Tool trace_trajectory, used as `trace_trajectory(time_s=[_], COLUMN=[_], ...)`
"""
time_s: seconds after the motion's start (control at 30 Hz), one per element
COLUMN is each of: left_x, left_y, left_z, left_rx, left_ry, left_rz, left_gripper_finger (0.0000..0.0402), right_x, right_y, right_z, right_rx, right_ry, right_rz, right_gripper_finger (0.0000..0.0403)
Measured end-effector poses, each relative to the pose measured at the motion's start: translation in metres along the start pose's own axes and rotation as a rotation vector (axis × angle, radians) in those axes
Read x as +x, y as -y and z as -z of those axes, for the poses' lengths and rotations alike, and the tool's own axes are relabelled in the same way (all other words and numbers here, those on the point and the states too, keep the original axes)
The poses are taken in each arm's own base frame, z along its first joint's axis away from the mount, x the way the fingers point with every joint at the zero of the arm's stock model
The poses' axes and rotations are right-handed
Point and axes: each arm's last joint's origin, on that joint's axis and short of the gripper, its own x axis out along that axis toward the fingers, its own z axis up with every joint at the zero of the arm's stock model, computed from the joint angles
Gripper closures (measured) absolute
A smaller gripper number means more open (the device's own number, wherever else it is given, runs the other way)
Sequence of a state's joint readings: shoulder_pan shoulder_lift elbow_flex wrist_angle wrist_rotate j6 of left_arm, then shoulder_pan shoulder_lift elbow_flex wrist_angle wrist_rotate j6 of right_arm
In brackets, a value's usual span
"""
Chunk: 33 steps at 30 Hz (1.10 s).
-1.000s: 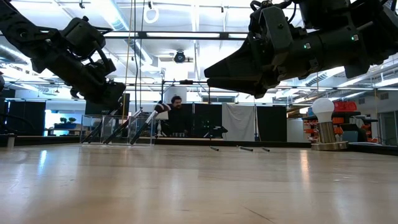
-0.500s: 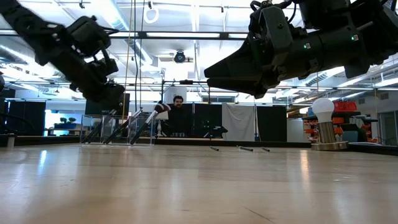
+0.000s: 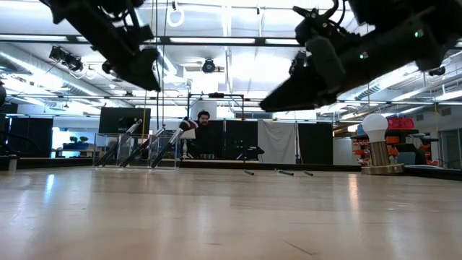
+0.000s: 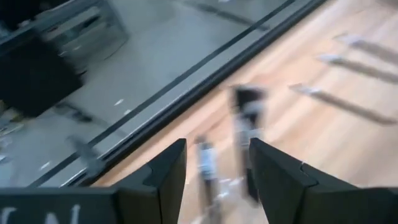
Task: Put items in baskets/containers
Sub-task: Put the eyeshadow brush into the transparent organizer
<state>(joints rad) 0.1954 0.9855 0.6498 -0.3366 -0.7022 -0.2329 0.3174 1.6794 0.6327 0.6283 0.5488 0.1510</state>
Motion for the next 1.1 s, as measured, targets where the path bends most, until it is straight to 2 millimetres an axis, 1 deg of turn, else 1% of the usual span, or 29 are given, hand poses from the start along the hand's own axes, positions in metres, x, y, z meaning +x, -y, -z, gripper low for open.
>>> trace_trajectory(time_s=[0.1,0.2,0.27,0.37,0.47,0.57,0.73,0.83,0.97,1.1], left_x=[-0.011,-0.020,-0.027,-0.033,-0.039,-0.041,-0.041,-0.038,-0.032,-0.029], left_y=[0.017,0.034,0.044,0.058,0.070,0.082,0.101,0.109,0.115,0.116], left_z=[0.003,0.013,0.021,0.035,0.043,0.051,0.059,0.064,0.071,0.073], left_rx=[-0.016,-0.033,-0.060,-0.087,-0.123,-0.124,-0.115,-0.105,-0.052,-0.042], left_ry=[0.045,0.088,0.125,0.168,0.226,0.251,0.262,0.259,0.251,0.250], left_rz=[0.094,0.192,0.252,0.328,0.371,0.398,0.433,0.439,0.403,0.376], left_gripper_finger=[0.0224,0.0225,0.0225,0.0225,0.0225,0.0225,0.0225,0.0225,0.0225,0.0225], right_x=[-0.015,-0.030,-0.037,-0.041,-0.036,-0.025,-0.003,0.007,0.018,0.027], right_y=[0.010,0.021,0.030,0.050,0.071,0.090,0.123,0.146,0.172,0.188], right_z=[-0.008,-0.015,-0.018,-0.018,-0.011,-0.003,0.010,0.020,0.034,0.047], right_rx=[-0.009,0.028,0.075,0.187,0.267,0.300,0.342,0.377,0.422,0.459], right_ry=[-0.070,-0.114,-0.146,-0.198,-0.267,-0.331,-0.336,-0.351,-0.361,-0.370], right_rz=[0.064,0.139,0.191,0.284,0.380,0.429,0.591,0.684,0.776,0.816], right_gripper_finger=[0.0231,0.0231,0.0231,0.0231,0.0231,0.0220,0.0184,0.0172,0.0175,0.0195])
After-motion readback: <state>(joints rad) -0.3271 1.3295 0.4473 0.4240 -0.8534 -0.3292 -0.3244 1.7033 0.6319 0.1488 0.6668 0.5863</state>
